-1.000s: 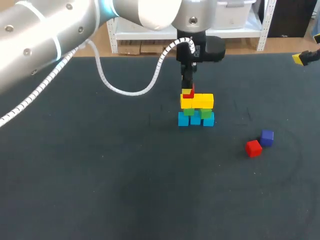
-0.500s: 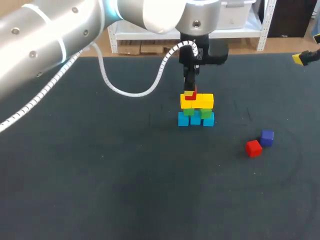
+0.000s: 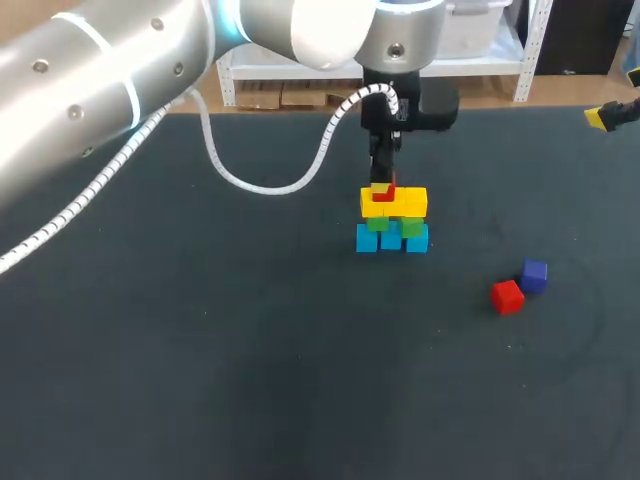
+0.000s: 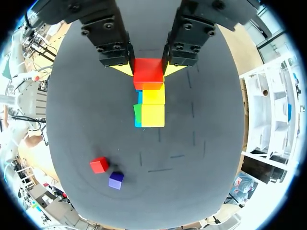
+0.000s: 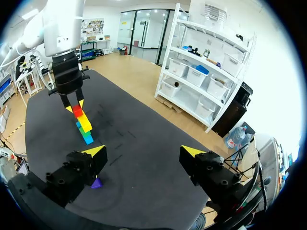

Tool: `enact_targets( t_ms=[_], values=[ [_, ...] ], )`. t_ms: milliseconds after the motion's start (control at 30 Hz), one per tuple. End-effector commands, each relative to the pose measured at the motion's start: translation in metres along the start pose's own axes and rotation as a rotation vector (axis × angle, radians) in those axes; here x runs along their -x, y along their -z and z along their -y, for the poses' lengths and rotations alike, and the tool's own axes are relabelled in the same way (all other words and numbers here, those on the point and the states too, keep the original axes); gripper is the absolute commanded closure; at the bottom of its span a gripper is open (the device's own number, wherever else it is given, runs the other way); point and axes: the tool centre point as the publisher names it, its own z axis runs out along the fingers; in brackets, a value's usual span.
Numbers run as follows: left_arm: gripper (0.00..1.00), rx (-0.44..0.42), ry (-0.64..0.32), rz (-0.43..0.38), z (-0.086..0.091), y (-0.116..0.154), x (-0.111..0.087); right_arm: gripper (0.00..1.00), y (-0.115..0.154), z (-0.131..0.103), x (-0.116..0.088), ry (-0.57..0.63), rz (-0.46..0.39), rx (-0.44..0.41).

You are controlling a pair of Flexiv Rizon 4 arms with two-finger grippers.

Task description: Place the blue cubes, place green cubes on the blue cubes, place the yellow cubes on the green cubes, then place the red cubes on the yellow cubes, and place purple cube on the red cubes.

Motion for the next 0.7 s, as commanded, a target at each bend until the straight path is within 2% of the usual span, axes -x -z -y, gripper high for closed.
enact_targets(
  t_ms=[33, 367, 400, 467, 700],
  values=[
    [1.00, -0.007, -0.002, -0.005, -0.0040, 0.0011, 0.0023, 0.00, 0.0017, -0.0039, -0.0010, -0.002, -0.001, -0.039],
    [0.99, -0.007, 0.002, -0.008, -0.0048, -0.0007, 0.0027, 0.00, 0.0017, -0.0039, -0.0010, -0.002, -0.001, -0.039],
    [0.97, -0.007, 0.001, -0.008, -0.0048, -0.0007, 0.0028, 0.00, 0.0017, -0.0039, -0.0010, -0.002, -0.001, -0.039],
    [0.80, -0.007, 0.000, -0.008, -0.0048, -0.0008, 0.0029, 0.00, 0.0017, -0.0039, -0.0010, -0.002, -0.001, -0.039],
    [0.76, -0.006, 0.000, -0.005, -0.0048, -0.0006, 0.0032, 0.00, 0.0017, -0.0039, -0.0010, -0.002, -0.001, -0.039]
  ],
)
